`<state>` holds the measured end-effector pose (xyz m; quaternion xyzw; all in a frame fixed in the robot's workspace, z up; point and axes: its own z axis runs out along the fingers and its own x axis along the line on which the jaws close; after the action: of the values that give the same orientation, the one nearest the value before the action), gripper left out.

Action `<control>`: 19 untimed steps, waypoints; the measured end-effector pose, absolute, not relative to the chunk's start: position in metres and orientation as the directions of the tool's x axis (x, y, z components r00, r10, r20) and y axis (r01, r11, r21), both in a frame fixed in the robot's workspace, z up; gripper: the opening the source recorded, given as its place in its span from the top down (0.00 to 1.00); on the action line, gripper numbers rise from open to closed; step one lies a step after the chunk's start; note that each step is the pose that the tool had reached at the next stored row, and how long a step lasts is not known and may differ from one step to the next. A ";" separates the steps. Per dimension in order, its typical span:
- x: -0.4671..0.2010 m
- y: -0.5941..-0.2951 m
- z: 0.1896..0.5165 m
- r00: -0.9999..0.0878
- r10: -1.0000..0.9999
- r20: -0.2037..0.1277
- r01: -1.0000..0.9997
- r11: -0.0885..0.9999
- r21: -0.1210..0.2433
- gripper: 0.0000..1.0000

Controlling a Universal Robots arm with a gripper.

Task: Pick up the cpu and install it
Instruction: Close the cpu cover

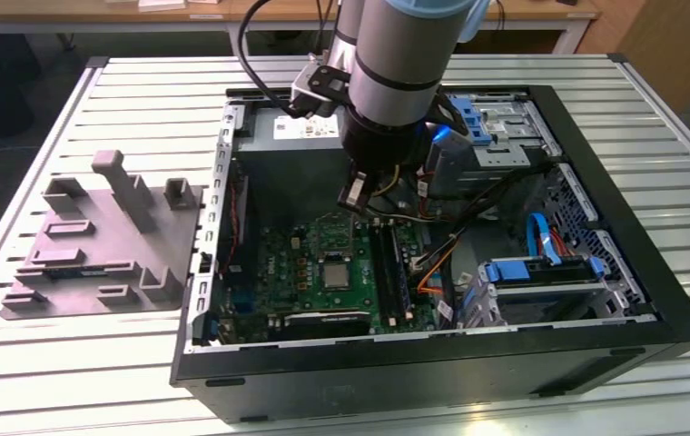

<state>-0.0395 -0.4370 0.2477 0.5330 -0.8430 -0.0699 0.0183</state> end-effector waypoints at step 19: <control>-0.042 -0.446 0.248 -0.392 -0.920 -0.010 -0.914 0.388 0.122 0.89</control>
<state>-0.0423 -0.4457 0.2481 0.5505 -0.8326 -0.0537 0.0293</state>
